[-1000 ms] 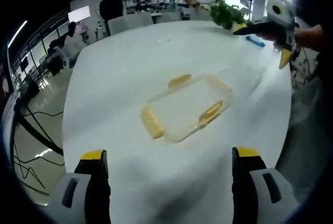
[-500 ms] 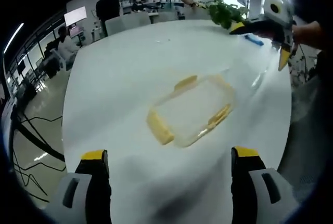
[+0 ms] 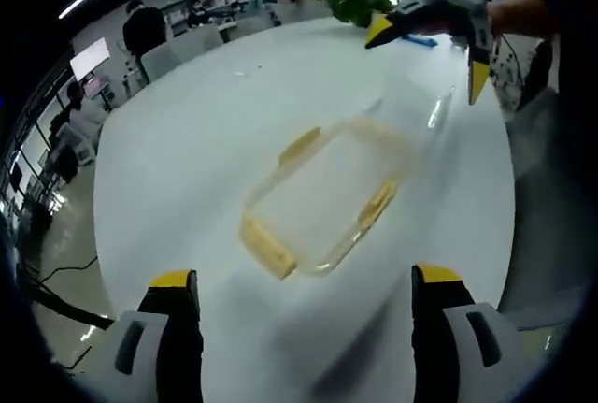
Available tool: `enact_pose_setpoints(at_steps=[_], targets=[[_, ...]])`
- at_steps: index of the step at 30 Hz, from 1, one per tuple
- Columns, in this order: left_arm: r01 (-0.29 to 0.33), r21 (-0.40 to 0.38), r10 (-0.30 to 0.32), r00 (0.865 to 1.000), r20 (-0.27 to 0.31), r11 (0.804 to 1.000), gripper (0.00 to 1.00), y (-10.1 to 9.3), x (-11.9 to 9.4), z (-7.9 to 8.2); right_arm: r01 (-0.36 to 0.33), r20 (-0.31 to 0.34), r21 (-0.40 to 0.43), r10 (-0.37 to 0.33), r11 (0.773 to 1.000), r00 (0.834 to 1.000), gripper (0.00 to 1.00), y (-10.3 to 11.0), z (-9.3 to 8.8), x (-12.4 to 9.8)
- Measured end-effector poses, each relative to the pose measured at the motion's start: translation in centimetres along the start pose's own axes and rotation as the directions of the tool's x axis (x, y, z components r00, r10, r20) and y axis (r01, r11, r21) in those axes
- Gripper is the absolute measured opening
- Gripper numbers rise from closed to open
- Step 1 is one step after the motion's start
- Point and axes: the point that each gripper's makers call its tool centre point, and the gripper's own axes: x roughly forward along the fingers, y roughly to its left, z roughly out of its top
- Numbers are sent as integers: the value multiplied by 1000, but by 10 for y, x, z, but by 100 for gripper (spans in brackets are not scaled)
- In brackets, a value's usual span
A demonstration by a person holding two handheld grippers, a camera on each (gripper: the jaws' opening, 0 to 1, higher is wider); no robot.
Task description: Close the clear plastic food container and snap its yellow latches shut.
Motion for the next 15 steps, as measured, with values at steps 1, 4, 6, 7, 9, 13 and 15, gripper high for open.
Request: enact_pose_setpoints(at_steps=[1, 4, 6, 7, 9, 13, 15], targets=[[11, 28, -11, 1000, -6, 1000, 93, 0, 1, 0, -2, -2, -4, 2, 1000, 1000, 83, 0, 0, 1], [21, 72, -20, 1000, -16, 997, 90, 2, 3, 3, -1, -25, -19, 1, 1000, 1000, 83, -3, -2, 6], [32, 77, -31, 999, -10, 997, 90, 4, 5, 7, -6, -31, 2, 6, 1000, 1000, 84, -4, -4, 9], [38, 85, -37, 999, -10, 996, 89, 4, 5, 8, -6, -34, 4, 6, 1000, 999, 84, -5, -5, 10], [52, 132, -49, 998, -26, 990, 87, 6, 7, 7, -8, -62, -3, 8, 1000, 998, 83, -5, -12, 14], [69, 155, -61, 996, -58, 985, 89, 15, 11, 4, -17, -65, -16, 16, 1000, 998, 77, -5, -16, 20], [91, 186, -78, 994, -76, 978, 90, 15, 11, 3, -22, -69, -16, 21, 1000, 997, 77, -6, -17, 23]])
